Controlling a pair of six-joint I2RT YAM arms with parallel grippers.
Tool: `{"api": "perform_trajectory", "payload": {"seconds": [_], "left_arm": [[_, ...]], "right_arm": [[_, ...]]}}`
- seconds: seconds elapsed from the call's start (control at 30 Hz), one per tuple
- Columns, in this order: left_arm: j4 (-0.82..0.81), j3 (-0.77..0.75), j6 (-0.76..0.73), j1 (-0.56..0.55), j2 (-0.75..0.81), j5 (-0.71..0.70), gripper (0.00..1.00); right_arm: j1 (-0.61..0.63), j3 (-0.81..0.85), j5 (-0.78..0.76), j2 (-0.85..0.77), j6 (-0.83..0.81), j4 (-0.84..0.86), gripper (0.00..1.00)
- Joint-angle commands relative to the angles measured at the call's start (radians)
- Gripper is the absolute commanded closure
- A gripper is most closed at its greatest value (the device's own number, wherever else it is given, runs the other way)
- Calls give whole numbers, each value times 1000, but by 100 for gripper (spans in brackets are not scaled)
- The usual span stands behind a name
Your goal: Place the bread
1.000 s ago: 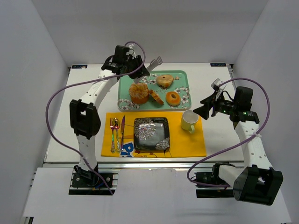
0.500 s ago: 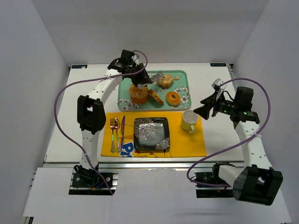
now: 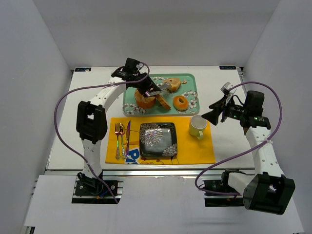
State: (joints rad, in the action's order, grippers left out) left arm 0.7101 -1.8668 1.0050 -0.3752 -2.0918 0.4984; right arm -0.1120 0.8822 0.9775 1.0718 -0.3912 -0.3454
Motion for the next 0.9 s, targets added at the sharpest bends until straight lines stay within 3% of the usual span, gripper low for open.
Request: {"api": "perform_trajectory", "payload": {"seconds": [0.0, 0.17, 0.87], "left_arm": [[-61, 35, 102, -4, 101, 54, 51], [-218, 142, 234, -4, 141, 91, 51], [-345, 210, 373, -4, 133, 117, 47]], "right_arm": [[-6, -8, 32, -26, 15, 13, 24], [-6, -9, 27, -30, -1, -3, 24], [-8, -15, 33, -29, -5, -7, 24]]}}
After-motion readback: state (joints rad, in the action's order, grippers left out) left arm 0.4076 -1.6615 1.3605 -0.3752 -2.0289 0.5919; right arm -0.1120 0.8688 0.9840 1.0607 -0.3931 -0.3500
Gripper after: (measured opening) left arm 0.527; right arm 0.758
